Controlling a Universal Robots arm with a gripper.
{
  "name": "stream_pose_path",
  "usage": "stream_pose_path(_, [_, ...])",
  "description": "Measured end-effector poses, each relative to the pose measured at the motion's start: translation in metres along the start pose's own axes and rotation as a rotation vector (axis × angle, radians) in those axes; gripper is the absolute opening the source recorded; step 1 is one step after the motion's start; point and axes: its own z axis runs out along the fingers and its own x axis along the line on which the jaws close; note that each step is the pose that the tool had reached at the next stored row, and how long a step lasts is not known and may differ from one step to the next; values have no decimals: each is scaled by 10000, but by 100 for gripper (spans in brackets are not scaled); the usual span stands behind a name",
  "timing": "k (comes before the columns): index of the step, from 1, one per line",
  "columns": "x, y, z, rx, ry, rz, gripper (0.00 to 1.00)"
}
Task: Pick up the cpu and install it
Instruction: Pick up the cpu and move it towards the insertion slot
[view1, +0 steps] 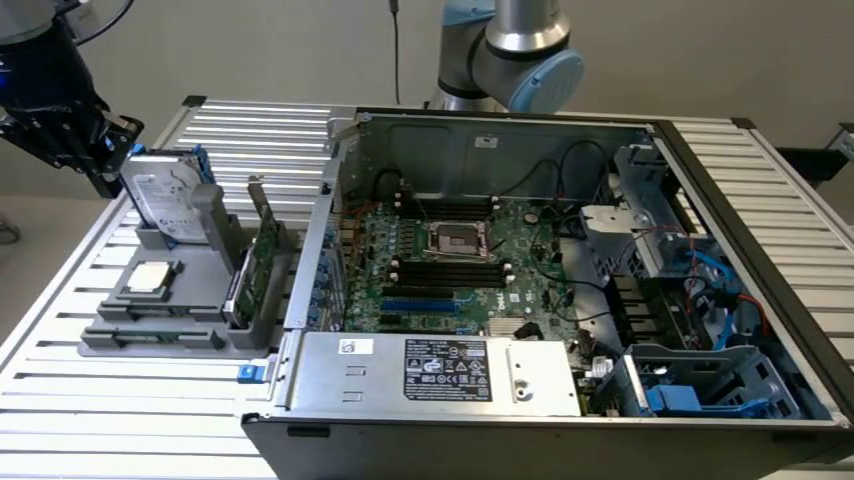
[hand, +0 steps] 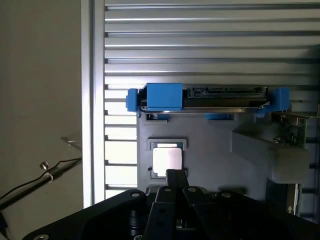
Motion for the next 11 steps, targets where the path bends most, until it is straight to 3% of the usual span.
stream_pose_path(3, [0, 0, 0, 0, 0, 0, 11])
stream_pose_path(6, [0, 0, 0, 0, 0, 0, 17])
stream_pose_path(7, [0, 0, 0, 0, 0, 0, 23])
stream_pose_path(8, [0, 0, 0, 0, 1, 0, 23])
stream_pose_path(9, [0, 0, 0, 0, 0, 0, 36])
stream_pose_path(11, [0, 0, 0, 0, 0, 0, 42])
